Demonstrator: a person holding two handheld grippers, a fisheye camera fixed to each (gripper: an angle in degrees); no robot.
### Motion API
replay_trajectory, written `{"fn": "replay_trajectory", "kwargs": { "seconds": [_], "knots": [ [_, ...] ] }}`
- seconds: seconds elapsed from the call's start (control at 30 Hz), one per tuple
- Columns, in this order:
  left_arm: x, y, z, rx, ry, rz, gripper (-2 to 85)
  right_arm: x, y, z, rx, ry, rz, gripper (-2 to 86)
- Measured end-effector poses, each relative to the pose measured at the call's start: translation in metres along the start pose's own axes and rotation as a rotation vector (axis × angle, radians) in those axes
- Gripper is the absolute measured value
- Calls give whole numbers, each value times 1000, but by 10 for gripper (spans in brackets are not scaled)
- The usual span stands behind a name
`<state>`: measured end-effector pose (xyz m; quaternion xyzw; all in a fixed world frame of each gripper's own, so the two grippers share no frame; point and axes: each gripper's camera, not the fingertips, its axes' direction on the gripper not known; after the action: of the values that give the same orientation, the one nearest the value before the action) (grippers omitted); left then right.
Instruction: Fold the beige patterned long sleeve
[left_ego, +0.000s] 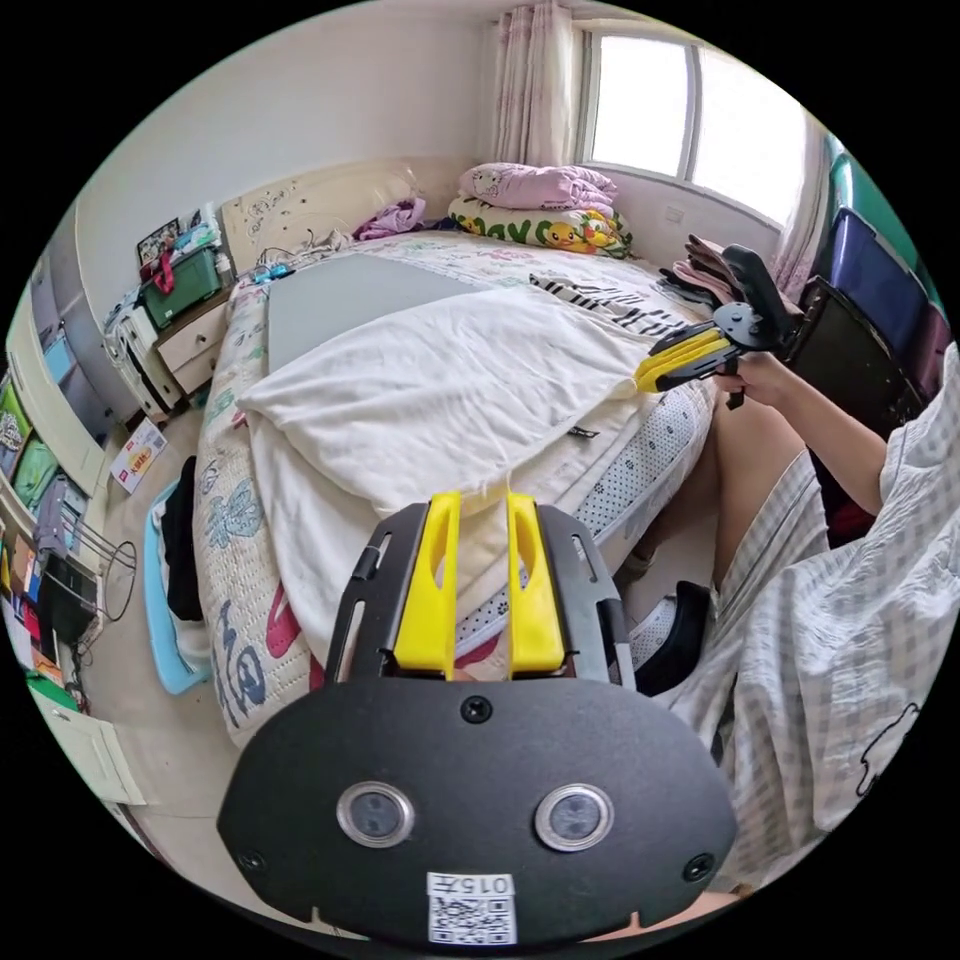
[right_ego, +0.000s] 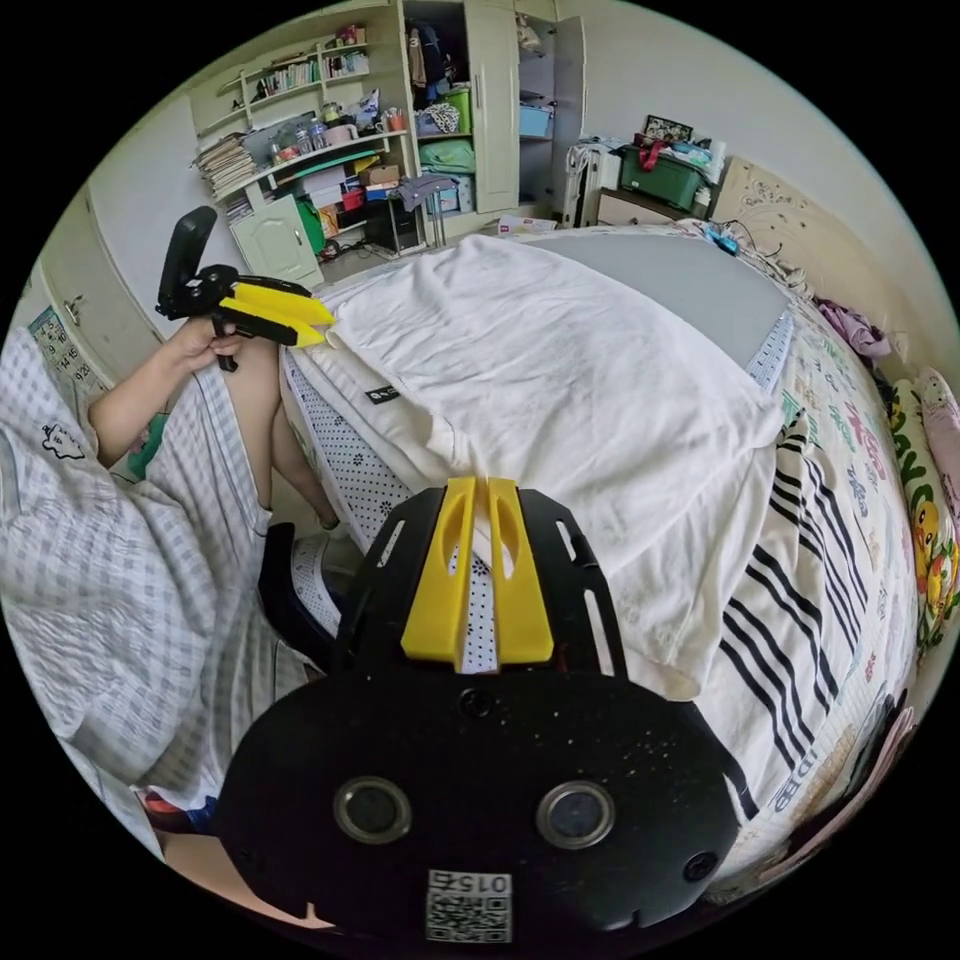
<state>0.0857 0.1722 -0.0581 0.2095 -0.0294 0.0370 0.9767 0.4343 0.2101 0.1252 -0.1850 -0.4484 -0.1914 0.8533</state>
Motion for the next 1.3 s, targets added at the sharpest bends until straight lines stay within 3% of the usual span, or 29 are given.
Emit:
{"fn": "replay_trajectory", "kwargs": {
  "seconds": [0.23,0.67,0.9,1.1,1.3],
  "knots": [
    [-1,9,20,-30,22,-15,58,22,42,44,-4,46,-4,2],
    [5,35,-22,98,90,-36,4,76,114,77,-7,122,-32,-1],
    [-14,43,23,-16,133,-107,8,131,137,115,-28,34,104,13],
    [-72,47,-2,97,206,-243,21,150,152,92,93,130,298,81],
    [-208,25,-2,243,143,-579,72,72,69,112,246,-30,26,89]
  ]
}}
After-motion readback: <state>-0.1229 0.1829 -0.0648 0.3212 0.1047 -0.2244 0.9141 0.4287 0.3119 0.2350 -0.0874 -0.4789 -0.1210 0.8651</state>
